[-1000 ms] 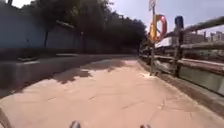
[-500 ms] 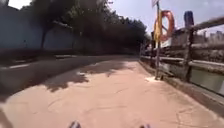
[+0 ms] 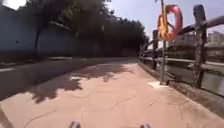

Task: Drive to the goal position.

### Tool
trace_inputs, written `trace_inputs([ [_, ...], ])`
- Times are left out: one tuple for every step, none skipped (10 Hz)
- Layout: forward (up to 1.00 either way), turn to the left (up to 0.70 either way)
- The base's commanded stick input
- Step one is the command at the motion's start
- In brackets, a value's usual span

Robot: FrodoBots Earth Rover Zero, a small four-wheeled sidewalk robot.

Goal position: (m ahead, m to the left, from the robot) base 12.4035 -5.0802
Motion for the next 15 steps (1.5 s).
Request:
trace_inputs([
  [0.7,0.0],
  [0.7,0.0],
  [0.7,0.0],
  [0.7,0.0],
  [0.7,0.0],
  [0.7,0.0],
  [0.7,0.0],
  [0.7,0.0],
  [0.7,0.0],
  [0.7,0.0],
  [0.7,0.0],
  [0.7,0.0],
  [0.7,0.0],
  [0.7,0.0],
  [0.7,0.0],
])
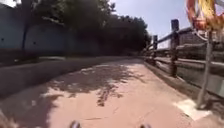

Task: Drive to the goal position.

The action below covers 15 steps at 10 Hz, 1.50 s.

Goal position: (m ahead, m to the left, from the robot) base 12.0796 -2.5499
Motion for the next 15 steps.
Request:
trace_inputs([
  [0.7,0.0],
  [0.7,0.0],
  [0.7,0.0],
  [0.7,0.0],
  [0.7,0.0],
  [0.7,0.0],
  [0.7,0.0],
  [0.7,0.0],
  [0.7,0.0],
  [0.7,0.0],
  [0.7,0.0],
  [0.7,0.0],
  [0.7,0.0],
  [0.7,0.0],
  [0.7,0.0],
])
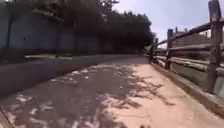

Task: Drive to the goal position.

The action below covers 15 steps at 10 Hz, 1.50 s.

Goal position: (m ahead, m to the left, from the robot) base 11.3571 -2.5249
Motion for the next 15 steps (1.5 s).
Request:
trace_inputs([
  [0.7,0.0],
  [0.7,0.0],
  [0.7,0.0],
  [0.7,0.0],
  [0.7,0.0],
  [0.7,0.0],
  [0.7,0.0],
  [0.7,-0.02],
  [0.7,-0.25],
  [0.7,-0.35],
  [0.7,-0.35],
  [0.7,-0.35],
  [0.7,-0.35],
  [0.7,-0.35],
  [0.7,-0.33],
])
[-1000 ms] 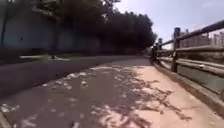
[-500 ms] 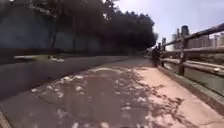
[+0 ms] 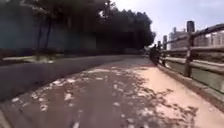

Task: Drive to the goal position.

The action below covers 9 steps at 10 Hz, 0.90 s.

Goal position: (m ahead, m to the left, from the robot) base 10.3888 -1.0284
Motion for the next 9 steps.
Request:
trace_inputs([
  [0.7,-0.17],
  [0.7,0.0],
  [0.7,0.0],
  [0.7,0.0],
  [0.7,0.0],
  [0.7,-0.08],
  [0.7,-0.2],
  [0.7,-0.33],
  [0.7,-0.34],
])
